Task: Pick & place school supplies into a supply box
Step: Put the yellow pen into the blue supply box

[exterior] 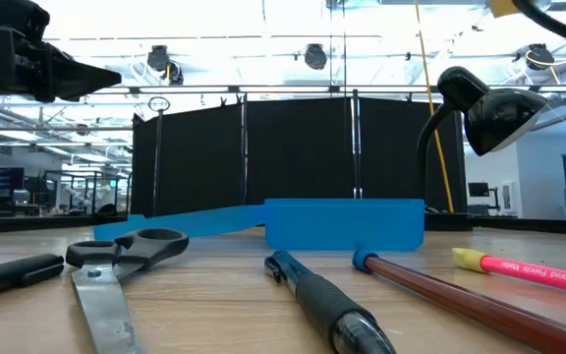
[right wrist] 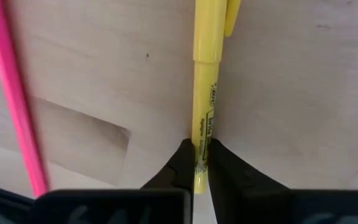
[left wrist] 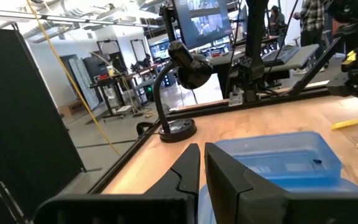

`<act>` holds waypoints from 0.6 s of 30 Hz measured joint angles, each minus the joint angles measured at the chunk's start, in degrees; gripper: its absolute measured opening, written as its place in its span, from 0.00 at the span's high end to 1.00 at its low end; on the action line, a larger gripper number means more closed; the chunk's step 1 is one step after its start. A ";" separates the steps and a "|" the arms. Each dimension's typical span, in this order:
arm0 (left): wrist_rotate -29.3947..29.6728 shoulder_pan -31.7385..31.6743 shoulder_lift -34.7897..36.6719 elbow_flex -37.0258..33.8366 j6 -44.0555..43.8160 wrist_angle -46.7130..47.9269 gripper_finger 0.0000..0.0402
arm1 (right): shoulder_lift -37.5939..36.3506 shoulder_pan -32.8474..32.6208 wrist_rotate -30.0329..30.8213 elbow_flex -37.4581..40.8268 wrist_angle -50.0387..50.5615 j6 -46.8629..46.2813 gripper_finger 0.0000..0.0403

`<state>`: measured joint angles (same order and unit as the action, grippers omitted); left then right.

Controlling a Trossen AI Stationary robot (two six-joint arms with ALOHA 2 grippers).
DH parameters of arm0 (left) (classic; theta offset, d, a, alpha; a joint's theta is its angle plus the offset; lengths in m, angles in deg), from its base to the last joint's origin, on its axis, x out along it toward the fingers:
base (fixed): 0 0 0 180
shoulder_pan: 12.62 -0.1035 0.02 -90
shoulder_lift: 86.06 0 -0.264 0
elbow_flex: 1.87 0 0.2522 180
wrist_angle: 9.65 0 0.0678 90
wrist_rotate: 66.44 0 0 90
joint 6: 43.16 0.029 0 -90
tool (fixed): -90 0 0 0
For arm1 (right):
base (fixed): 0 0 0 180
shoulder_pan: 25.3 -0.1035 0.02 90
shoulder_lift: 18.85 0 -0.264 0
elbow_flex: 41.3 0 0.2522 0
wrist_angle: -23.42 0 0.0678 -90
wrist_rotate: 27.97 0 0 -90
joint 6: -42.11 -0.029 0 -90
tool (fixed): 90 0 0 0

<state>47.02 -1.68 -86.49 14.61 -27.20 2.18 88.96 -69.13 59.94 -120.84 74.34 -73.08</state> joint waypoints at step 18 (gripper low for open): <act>0.04 0.01 0.00 0.00 -0.15 -0.02 0.92 | -6.15 -0.28 10.58 0.13 -6.23 0.39 0.96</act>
<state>47.06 -1.67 -86.49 14.61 -27.35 2.16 82.80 -69.42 70.52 -120.71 68.10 -72.69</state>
